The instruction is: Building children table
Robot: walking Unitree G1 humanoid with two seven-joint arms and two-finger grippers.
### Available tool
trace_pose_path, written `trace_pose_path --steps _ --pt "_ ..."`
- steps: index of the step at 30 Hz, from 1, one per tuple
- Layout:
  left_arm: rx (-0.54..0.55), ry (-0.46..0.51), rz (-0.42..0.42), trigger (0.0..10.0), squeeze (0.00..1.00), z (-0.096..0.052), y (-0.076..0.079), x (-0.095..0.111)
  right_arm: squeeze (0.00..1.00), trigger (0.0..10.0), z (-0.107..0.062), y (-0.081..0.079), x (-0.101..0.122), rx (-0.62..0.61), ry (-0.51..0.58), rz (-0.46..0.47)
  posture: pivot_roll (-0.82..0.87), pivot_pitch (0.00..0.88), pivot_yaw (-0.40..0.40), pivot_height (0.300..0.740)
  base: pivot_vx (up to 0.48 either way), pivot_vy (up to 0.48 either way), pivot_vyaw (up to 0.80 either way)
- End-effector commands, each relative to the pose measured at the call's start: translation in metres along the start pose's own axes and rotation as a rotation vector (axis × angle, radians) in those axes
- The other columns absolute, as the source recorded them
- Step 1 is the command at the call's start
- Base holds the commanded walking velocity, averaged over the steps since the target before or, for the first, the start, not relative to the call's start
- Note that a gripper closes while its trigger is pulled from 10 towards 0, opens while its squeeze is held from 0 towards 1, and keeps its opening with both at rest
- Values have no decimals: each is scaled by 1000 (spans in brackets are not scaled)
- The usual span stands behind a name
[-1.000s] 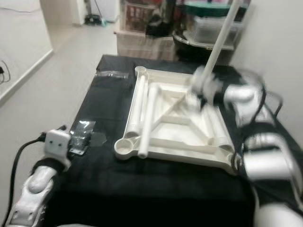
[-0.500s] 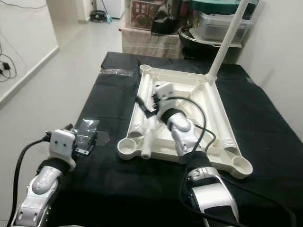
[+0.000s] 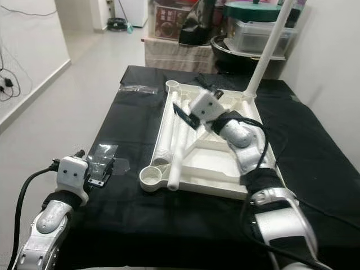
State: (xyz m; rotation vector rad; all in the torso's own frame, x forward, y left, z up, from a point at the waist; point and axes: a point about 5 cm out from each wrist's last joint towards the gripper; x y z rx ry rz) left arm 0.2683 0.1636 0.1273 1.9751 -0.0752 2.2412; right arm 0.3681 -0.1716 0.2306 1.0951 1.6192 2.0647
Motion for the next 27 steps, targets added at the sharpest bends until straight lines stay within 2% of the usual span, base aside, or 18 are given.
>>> trace_pose_path --steps 1,2,3,4,6,10,14,21,23,25,27 --pt "3 1 14 10000 0 -2 -5 1 0 10000 -3 -21 1 147 41 -15 51 0 -109 740 0 0 0" --pt "8 0 18 10000 0 -2 -7 1 0 10000 -8 -31 1 239 66 -29 51 0 -109 740 0 0 0" --pt "8 0 18 10000 0 -2 -7 1 0 10000 -8 -31 1 239 66 -29 51 0 -109 740 0 0 0" --pt "12 1 21 10000 0 -2 -8 1 0 10000 -12 -42 2 326 84 -51 49 0 -110 740 0 0 0" --pt "18 2 23 10000 0 -3 -11 3 0 10000 -14 -52 2 397 98 -69 59 0 -112 740 0 0 0" --pt "24 1 28 10000 0 -4 -14 3 0 10000 -14 -54 1 422 93 -77 59 0 -112 740 0 0 0" --pt "34 -3 34 10000 0 -7 -17 3 0 10000 -18 -57 -3 502 86 -94 66 0 -118 740 0 0 0" --pt "29 -1 28 10000 0 -6 -14 2 0 10000 -18 -49 -2 477 104 -59 62 0 -115 740 0 0 0" --pt "28 -2 27 10000 0 -6 -13 2 0 10000 -15 -44 -1 436 108 -38 62 0 -115 740 0 0 0" --pt "24 -9 27 10000 0 -5 -13 -1 0 10000 -9 -30 0 318 99 18 59 0 -110 740 0 0 0" --pt "20 -7 26 10000 0 -4 -13 1 0 10000 -11 -32 -2 316 95 18 59 0 -107 740 0 0 0"
Point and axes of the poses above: a point about 5 cm out from each wrist's last joint towards the gripper, its own z axis pointing out of the wrist towards the gripper, its own x axis along the axis of the wrist's last joint, y = z × x, and after that the axes turned 15 degrees about -z, right-handed
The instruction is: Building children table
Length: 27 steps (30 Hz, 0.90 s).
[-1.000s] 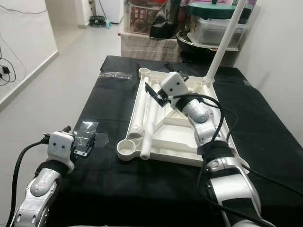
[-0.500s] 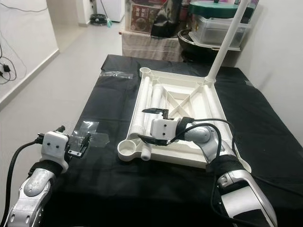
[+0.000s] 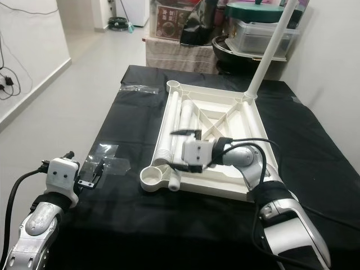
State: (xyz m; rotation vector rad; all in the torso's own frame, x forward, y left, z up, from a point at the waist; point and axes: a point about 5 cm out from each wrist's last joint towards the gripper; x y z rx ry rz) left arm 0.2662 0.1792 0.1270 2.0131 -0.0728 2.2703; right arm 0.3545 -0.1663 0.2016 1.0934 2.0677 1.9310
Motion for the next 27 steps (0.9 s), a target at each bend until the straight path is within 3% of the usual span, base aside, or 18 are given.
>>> trace_pose_path --steps 1,6,11,18,27 --pt "-14 1 -8 10000 0 1 3 0 0 10000 -3 -2 -3 -13 -11 20 59 0 -107 740 0 0 0" --pt "-15 -1 -7 10000 0 0 2 -1 0 10000 -7 -6 -7 13 -30 -4 59 0 -107 740 0 0 0" --pt "-17 -2 -7 10000 0 1 2 -1 0 10000 -18 -21 -13 161 -73 -116 60 0 -110 740 0 0 0" --pt "-14 -5 -8 10000 0 0 3 -3 0 10000 -22 -18 -15 164 -76 -58 53 0 -106 740 0 0 0" --pt "-23 -9 -8 10000 0 1 4 -4 0 10000 -19 -42 -13 253 -42 -104 56 0 -106 740 0 0 0"
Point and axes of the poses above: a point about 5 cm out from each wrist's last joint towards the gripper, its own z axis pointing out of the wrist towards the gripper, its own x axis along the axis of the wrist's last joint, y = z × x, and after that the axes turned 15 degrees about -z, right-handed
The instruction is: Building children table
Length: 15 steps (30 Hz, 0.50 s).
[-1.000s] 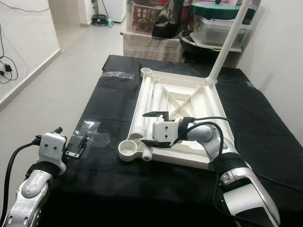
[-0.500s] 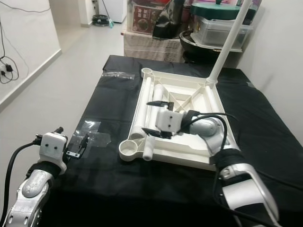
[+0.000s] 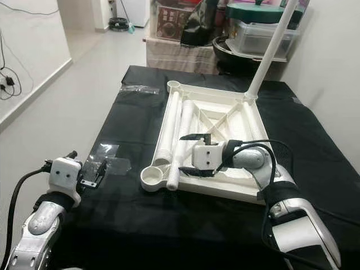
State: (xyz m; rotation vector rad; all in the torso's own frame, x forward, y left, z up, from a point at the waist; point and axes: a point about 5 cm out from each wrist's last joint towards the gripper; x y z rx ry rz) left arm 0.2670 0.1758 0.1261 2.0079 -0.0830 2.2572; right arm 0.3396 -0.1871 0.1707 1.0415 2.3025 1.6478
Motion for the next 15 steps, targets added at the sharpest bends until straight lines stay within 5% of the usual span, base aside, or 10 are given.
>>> trace_pose_path --steps 1,15 --pt "-9 -6 -1 10000 0 0 1 -3 0 10000 4 -10 2 41 18 -8 57 0 -108 740 0 0 0" --pt "0 -9 -4 10000 0 -2 1 -4 0 10000 22 -18 13 -17 56 -7 58 0 -115 740 0 0 0"
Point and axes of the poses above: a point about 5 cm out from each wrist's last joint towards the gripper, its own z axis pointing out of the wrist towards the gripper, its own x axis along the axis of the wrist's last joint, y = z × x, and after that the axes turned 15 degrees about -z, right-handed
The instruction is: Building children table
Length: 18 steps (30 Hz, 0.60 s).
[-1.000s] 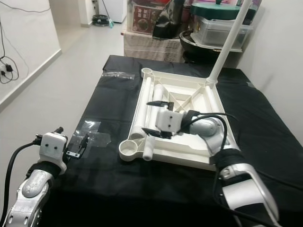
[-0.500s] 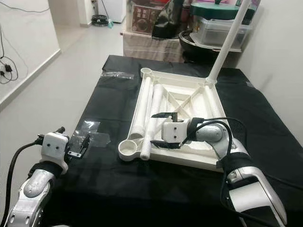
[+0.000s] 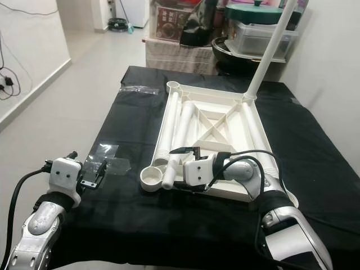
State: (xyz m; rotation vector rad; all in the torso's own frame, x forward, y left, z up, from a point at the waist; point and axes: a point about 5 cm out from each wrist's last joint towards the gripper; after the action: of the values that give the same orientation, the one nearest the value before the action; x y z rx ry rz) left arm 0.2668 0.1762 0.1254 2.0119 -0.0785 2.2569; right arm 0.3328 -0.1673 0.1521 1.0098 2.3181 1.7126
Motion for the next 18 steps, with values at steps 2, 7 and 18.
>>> trace_pose_path --steps 2,7,18 --pt "-5 -7 -4 10000 0 -2 2 -4 0 10000 4 -3 2 -13 -2 -7 58 0 -115 740 0 0 0" --pt "-4 -5 -3 10000 0 0 1 -3 0 10000 10 -2 3 -53 -8 0 53 0 -113 740 0 0 0" --pt "-7 -5 -5 10000 0 0 4 -4 0 10000 29 -9 12 -135 6 42 56 0 -119 740 0 0 0"
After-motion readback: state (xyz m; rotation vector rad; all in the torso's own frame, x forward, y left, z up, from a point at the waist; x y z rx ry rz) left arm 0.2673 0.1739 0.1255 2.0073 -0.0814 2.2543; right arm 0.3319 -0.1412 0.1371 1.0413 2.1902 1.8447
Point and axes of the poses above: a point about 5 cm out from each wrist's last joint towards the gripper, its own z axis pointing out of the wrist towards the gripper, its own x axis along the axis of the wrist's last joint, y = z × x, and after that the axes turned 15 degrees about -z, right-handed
